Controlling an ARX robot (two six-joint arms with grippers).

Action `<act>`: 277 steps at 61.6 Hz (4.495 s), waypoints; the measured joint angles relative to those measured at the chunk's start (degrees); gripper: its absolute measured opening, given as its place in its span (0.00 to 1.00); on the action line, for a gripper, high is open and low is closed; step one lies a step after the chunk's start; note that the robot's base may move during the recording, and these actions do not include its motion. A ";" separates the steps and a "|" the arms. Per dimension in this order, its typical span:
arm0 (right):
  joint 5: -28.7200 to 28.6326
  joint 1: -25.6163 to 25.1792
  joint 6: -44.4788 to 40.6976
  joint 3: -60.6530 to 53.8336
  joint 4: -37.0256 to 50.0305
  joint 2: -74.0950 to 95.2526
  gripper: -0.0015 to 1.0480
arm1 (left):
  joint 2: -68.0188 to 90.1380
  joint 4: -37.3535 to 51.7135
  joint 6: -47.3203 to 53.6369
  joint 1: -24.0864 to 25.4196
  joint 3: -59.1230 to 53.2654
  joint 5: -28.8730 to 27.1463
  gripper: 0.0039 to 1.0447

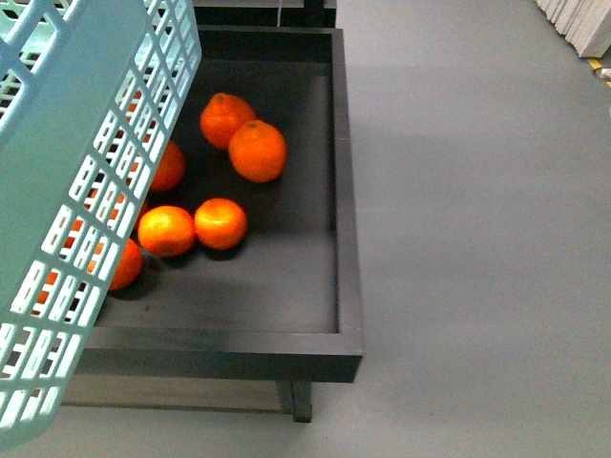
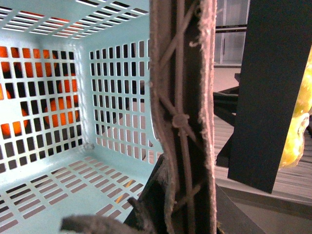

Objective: Pick lemon and mango into basket

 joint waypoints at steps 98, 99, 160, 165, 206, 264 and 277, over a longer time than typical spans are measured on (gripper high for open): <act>0.00 0.00 0.00 0.00 0.00 0.02 0.92 | -0.02 -0.02 0.11 0.00 0.02 0.11 0.05; -0.13 0.00 0.00 0.00 0.00 0.00 0.92 | -0.02 -0.02 0.13 0.00 0.00 0.07 0.05; 0.00 0.00 0.00 0.00 -0.02 -0.02 0.92 | -0.07 -0.09 0.13 0.04 0.02 0.07 0.05; 0.20 0.00 0.00 0.00 -0.02 -0.02 0.92 | -0.04 -0.09 0.13 0.04 0.02 0.07 0.05; -0.44 -0.02 0.00 0.00 -0.04 0.00 0.92 | -0.11 -0.11 0.44 0.04 0.02 -0.15 0.05; 0.02 -0.07 -0.02 -0.02 0.00 0.00 0.92 | 35.04 -8.48 33.18 -28.37 25.16 12.61 0.05; 0.00 -0.07 0.00 -0.02 0.00 0.00 0.92 | 35.04 -8.02 34.32 -29.09 25.38 12.79 0.05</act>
